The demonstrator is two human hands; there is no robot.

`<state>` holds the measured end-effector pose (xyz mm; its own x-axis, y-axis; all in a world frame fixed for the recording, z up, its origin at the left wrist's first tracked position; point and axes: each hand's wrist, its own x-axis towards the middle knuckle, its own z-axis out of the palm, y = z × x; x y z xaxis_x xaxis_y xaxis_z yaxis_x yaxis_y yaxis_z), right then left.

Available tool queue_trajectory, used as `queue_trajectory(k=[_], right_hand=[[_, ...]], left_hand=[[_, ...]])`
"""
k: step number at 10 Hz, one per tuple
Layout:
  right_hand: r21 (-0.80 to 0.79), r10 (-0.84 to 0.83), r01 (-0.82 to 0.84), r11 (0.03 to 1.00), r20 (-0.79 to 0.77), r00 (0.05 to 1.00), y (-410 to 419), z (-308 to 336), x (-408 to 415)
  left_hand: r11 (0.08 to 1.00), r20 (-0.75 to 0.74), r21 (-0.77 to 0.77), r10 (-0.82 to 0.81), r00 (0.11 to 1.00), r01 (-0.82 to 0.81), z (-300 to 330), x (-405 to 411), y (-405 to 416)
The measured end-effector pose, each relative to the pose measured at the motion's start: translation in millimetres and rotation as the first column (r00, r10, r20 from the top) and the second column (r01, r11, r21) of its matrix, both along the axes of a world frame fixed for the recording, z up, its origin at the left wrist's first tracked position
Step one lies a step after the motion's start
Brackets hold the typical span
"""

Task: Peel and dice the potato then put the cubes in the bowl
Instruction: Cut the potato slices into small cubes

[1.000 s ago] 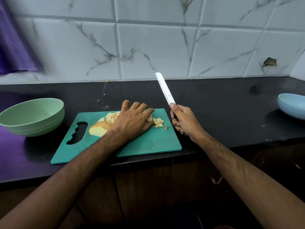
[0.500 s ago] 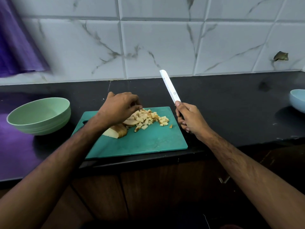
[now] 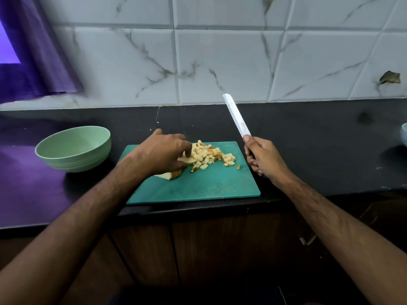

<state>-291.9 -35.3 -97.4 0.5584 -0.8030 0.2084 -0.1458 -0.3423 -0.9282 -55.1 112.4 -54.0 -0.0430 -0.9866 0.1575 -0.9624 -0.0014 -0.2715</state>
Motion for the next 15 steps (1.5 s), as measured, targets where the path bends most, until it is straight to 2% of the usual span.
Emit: queue_trajectory(k=[2, 3, 4, 5, 6, 7, 8, 10, 12, 13, 14, 15], right_hand=[[-0.005, 0.006, -0.006, 1.0, -0.001, 1.0, 0.7, 0.9, -1.2], [-0.004, 0.012, -0.012, 1.0, 0.004, 1.0, 1.3, 1.1, -1.5], [-0.006, 0.013, -0.013, 1.0, -0.002, 1.0, 0.5, 0.8, -1.4], [-0.009, 0.015, -0.015, 1.0, -0.002, 1.0, -0.2, 0.9, -1.7], [-0.014, 0.013, -0.013, 1.0, -0.006, 1.0, -0.1, 0.6, -1.1], [-0.015, 0.007, -0.007, 1.0, -0.004, 1.0, 0.6, -0.1, -1.0], [-0.012, 0.008, -0.008, 1.0, 0.002, 1.0, 1.1, -0.1, -1.5], [-0.018, 0.004, -0.004, 1.0, -0.009, 1.0, -0.1, -0.8, -1.3], [-0.013, 0.003, -0.003, 1.0, -0.004, 1.0, -0.5, -0.9, -0.6], [-0.012, 0.001, -0.001, 1.0, -0.004, 1.0, -0.4, -1.0, -0.1], [-0.011, 0.001, -0.001, 1.0, -0.003, 1.0, -0.2, -0.9, -0.3], [-0.009, -0.002, 0.002, 1.0, -0.001, 1.0, -0.2, -0.6, -0.1]], left_hand=[[1.0, -0.118, -0.02, 0.019, 0.993, -0.021, -1.1, -1.6, -1.2], [0.997, -0.125, -0.064, 0.024, 0.992, -0.033, -0.7, 3.5, 6.3], [0.988, -0.049, -0.154, 0.005, 0.999, -0.013, 6.1, 10.9, 17.4], [0.972, -0.147, -0.232, -0.061, 0.987, 0.026, 12.5, 14.5, 25.3], [0.972, -0.428, -0.225, -0.158, 0.89, 0.065, 10.7, 6.0, 26.2], [0.978, -0.48, -0.19, -0.165, 0.862, 0.082, 2.2, -4.2, 19.9], [0.984, -0.45, -0.176, -0.086, 0.889, 0.006, -7.4, 0.8, 10.9], [0.974, -0.66, -0.222, -0.111, 0.743, -0.052, -5.8, 10.7, 12.0], [0.943, -0.7, -0.312, -0.144, 0.699, -0.119, -0.6, 9.0, 12.2], [0.928, -0.684, -0.358, -0.184, 0.706, -0.105, 1.1, 6.5, 12.6], [0.903, -0.608, -0.42, -0.203, 0.767, -0.094, 0.5, 10.3, 9.2], [0.873, -0.585, -0.472, -0.201, 0.786, -0.127, 1.3, 9.8, 6.6]])
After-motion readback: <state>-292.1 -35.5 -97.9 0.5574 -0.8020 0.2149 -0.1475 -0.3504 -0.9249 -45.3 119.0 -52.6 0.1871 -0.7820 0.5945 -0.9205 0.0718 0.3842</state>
